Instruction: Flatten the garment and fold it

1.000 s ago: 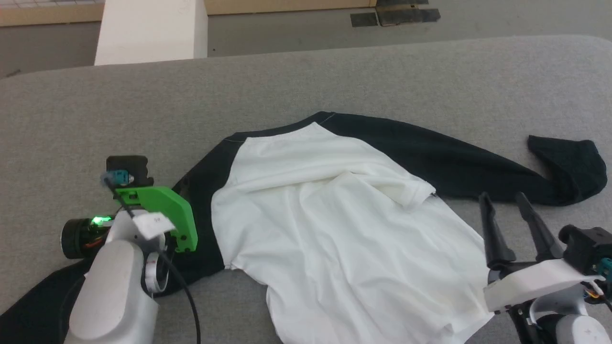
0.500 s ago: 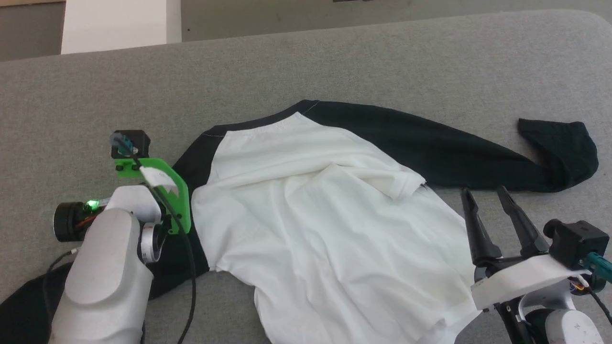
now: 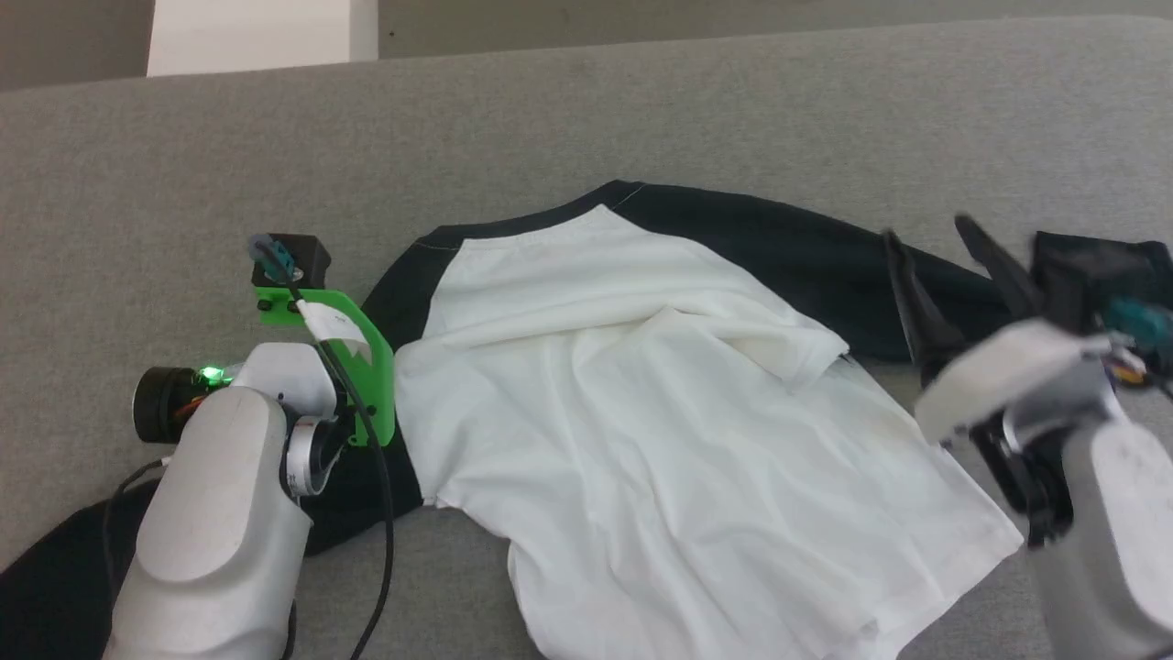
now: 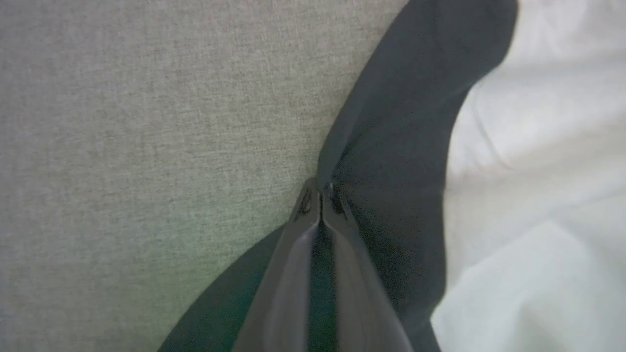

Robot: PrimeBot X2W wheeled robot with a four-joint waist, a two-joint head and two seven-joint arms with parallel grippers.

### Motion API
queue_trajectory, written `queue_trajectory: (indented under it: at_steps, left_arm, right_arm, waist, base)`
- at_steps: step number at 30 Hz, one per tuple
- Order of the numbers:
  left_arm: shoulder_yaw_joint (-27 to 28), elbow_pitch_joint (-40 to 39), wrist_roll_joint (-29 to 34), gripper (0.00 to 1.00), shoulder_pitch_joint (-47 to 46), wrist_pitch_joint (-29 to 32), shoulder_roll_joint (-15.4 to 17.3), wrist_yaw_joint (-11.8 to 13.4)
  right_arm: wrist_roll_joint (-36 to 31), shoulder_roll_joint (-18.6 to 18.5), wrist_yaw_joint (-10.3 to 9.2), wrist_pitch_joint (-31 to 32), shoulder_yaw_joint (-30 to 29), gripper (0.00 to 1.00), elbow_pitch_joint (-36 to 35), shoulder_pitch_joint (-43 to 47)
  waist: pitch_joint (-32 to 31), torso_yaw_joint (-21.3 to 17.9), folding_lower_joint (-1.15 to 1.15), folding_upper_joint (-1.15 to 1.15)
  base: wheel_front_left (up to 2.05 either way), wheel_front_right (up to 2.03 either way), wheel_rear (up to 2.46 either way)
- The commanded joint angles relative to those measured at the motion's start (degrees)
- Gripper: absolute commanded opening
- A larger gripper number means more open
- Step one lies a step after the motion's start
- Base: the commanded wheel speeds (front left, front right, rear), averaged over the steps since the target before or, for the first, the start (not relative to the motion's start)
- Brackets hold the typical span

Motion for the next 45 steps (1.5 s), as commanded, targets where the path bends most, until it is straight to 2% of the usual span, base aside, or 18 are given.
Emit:
queue_trajectory:
  at_steps: [1,10,17,22,23,25,26,27,30,36,38,42,45]
  left_arm:
    - [-1.01,0.99,-0.37,0.00,1.59,0.57,-0.78,-0.43]
    - [-2.41,-0.36,-0.85,0.00,-2.29,-1.22,-2.85,-1.13]
    - [-3.38,0.27,-1.25,0.00,-3.98,-2.63,-4.31,-1.46]
    - [-3.62,0.98,-1.67,0.00,-4.26,-3.26,-4.57,-1.59]
    - [-3.65,1.14,-1.79,0.00,-4.23,-3.28,-4.53,-1.64]
    - [-3.67,1.34,-1.94,0.00,-4.18,-3.32,-4.37,-1.70]
    - [-3.68,1.42,-2.04,0.00,-4.14,-3.32,-4.33,-1.74]
    - [-3.73,1.55,-2.21,0.00,-4.09,-3.18,-4.27,-1.86]
    - [-3.92,1.60,-2.47,0.00,-4.07,-3.10,-4.07,-2.19]
    - [-3.94,-0.14,-3.52,0.00,-4.82,-9.04,-2.59,-6.19]
    - [-4.26,-0.96,-2.84,0.00,-5.69,-10.83,-0.81,-7.34]
    - [-2.03,-4.26,-7.81,0.00,-7.88,-13.46,-0.38,-9.19]
    - [-1.70,-8.19,-9.61,0.00,-10.82,-14.32,1.37,-9.92]
  right_arm:
    - [0.01,-0.55,-0.09,1.01,1.28,1.00,2.19,-3.52]
    - [3.29,-3.82,-0.09,8.78,12.28,1.00,22.96,-23.20]
    - [4.02,-4.09,-0.09,16.71,17.07,1.00,34.16,-30.43]
    - [4.56,-3.98,-0.09,25.99,18.90,1.00,39.81,-32.27]
    - [4.71,-3.93,-0.09,28.17,19.27,0.74,40.48,-32.41]
    - [4.98,-3.90,-0.09,31.59,19.75,0.28,41.20,-32.51]
    - [5.03,-3.94,-0.09,32.67,19.91,0.17,41.27,-32.50]
    - [5.11,-4.03,-0.09,33.73,20.13,0.00,41.16,-32.43]
    - [5.41,-4.34,-0.09,33.88,20.08,0.00,40.00,-32.21]
    - [7.00,-4.99,-0.09,26.38,20.19,0.00,35.40,-31.20]
    - [7.81,-5.79,-0.09,24.48,20.98,0.00,33.54,-31.20]
    - [9.73,-8.61,-0.09,23.48,24.08,0.00,29.11,-32.37]
    - [10.91,-11.58,-0.09,24.16,25.63,0.00,25.39,-34.59]
  waist:
    - [1.20,1.36,0.00,0.43]
    - [5.18,5.88,0.00,0.43]
    - [7.21,8.28,0.00,0.43]
    - [7.57,8.74,0.00,0.43]
    - [7.58,8.71,0.00,0.43]
    - [7.60,8.58,0.00,0.43]
    - [7.57,8.50,0.00,0.43]
    - [7.54,8.40,0.00,0.43]
    - [7.46,8.07,0.00,0.43]
    - [6.20,6.88,0.00,0.43]
    - [5.57,6.38,0.00,0.43]
    - [4.46,5.01,0.00,0.43]
    - [4.17,4.05,0.00,0.43]
  base:
    - [0.00,0.00,0.00]
    - [0.00,0.00,0.00]
    - [0.00,0.00,0.00]
    - [0.00,0.00,0.00]
    - [0.00,0.00,0.00]
    - [0.00,0.00,0.00]
    - [0.00,0.00,0.00]
    - [0.00,0.00,0.00]
    - [0.00,0.00,0.00]
    - [0.00,0.00,0.00]
    - [0.00,0.00,0.00]
    - [0.00,0.00,0.00]
    - [0.00,0.00,0.00]
